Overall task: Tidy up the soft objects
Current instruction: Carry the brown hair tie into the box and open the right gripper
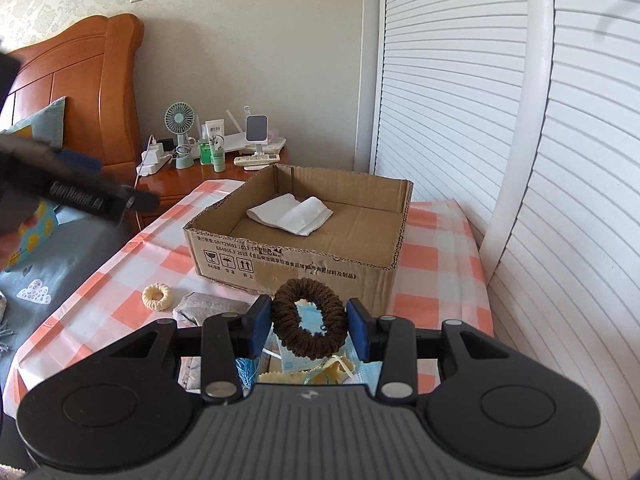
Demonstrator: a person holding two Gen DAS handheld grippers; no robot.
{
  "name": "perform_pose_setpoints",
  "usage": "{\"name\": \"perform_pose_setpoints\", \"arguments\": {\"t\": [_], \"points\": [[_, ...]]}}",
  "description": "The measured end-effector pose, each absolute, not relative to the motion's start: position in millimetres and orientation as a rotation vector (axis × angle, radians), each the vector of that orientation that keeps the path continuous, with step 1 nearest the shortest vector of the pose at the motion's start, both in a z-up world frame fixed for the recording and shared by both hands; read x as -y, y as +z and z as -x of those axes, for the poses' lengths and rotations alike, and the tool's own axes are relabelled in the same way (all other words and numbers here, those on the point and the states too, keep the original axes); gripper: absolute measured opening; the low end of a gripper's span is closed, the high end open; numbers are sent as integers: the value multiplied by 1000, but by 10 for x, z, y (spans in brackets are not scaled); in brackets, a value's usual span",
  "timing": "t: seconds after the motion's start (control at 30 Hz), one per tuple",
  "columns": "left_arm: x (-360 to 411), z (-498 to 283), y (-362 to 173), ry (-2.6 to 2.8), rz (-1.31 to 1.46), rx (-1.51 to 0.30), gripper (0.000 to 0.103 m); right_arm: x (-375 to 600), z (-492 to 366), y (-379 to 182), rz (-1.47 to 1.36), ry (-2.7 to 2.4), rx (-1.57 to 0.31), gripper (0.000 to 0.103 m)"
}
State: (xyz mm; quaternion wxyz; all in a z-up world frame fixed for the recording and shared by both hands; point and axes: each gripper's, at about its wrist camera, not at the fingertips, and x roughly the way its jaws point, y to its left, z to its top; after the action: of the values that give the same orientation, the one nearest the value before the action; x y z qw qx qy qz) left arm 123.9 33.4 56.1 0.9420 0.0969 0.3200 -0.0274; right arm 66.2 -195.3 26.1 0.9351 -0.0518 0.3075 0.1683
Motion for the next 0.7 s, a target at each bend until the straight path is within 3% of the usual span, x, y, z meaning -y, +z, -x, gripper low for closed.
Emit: {"name": "perform_pose_setpoints", "arguments": {"t": [0.37,0.7], "points": [[-126,-864,101,-87,-107,-702,102,1915,-1000,321,112,304,-642,46],[-146,-895,-13,-99,-128,-699,102,1708,-1953,324,123,305,-667,46]]}}
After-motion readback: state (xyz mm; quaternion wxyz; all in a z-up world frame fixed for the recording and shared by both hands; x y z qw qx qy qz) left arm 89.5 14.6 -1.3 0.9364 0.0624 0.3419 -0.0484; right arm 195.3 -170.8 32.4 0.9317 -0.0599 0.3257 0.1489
